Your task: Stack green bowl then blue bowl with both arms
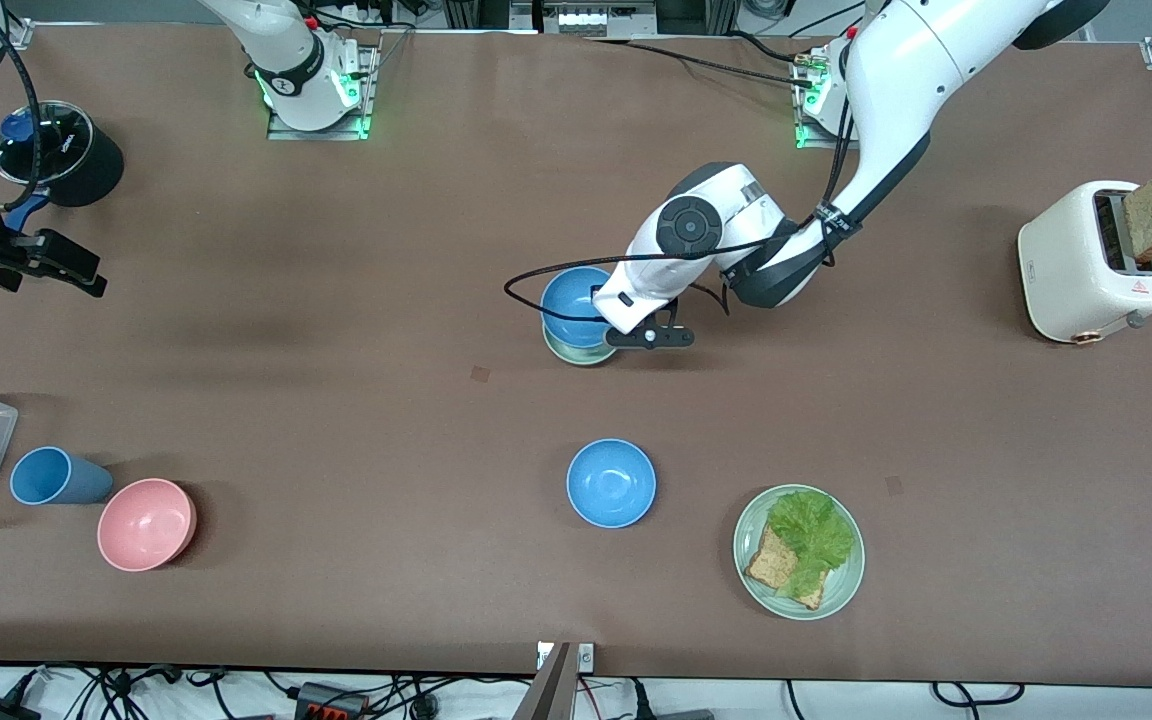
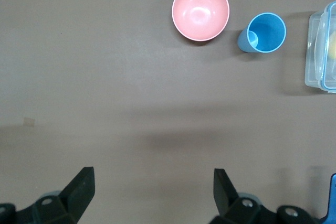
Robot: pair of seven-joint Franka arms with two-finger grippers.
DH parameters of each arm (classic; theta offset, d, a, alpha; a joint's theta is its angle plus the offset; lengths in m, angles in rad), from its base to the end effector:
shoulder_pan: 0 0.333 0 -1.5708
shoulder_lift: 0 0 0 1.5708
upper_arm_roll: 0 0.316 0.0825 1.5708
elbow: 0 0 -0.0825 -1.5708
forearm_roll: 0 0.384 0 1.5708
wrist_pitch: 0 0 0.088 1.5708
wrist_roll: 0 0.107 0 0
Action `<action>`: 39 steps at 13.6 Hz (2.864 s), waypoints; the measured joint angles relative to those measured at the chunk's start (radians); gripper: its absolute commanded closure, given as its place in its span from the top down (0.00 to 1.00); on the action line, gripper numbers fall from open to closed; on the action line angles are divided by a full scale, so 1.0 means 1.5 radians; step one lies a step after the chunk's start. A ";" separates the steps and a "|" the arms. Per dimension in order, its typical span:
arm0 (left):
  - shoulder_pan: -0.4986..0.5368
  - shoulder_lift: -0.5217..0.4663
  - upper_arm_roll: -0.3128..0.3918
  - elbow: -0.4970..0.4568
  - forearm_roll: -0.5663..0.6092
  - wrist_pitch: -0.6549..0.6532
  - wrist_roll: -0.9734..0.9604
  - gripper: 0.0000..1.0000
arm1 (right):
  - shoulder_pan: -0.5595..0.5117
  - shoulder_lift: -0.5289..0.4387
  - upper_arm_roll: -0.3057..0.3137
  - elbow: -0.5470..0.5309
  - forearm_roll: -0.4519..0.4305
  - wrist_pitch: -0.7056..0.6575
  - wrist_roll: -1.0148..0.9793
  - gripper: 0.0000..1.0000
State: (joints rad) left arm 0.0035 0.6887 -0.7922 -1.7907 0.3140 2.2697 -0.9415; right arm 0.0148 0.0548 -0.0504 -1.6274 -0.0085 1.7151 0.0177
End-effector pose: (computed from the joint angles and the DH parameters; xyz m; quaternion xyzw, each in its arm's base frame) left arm 0.4976 -0.4220 0.2608 0.9927 0.0337 -0.0813 0.0821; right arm 0.5816 -0.0208 0.5793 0.9995 -0.0260 0.0164 0.0057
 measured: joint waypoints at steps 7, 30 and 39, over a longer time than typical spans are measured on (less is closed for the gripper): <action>-0.013 0.015 0.017 0.024 0.000 0.000 -0.011 0.46 | 0.000 0.000 0.000 0.000 0.003 -0.014 -0.042 1.00; 0.266 -0.075 0.063 0.361 -0.135 -0.402 0.484 1.00 | 0.000 -0.017 0.000 -0.018 0.003 -0.009 -0.052 1.00; -0.009 -0.288 0.533 0.268 -0.201 -0.467 0.657 1.00 | -0.001 -0.017 -0.001 -0.018 0.003 -0.009 -0.055 1.00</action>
State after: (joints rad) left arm -0.0103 0.2570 0.0077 -1.3879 0.0122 1.5696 0.0441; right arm 0.0140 0.0294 -0.0518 -1.6537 -0.0044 1.7011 -0.0646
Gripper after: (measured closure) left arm 0.000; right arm 0.000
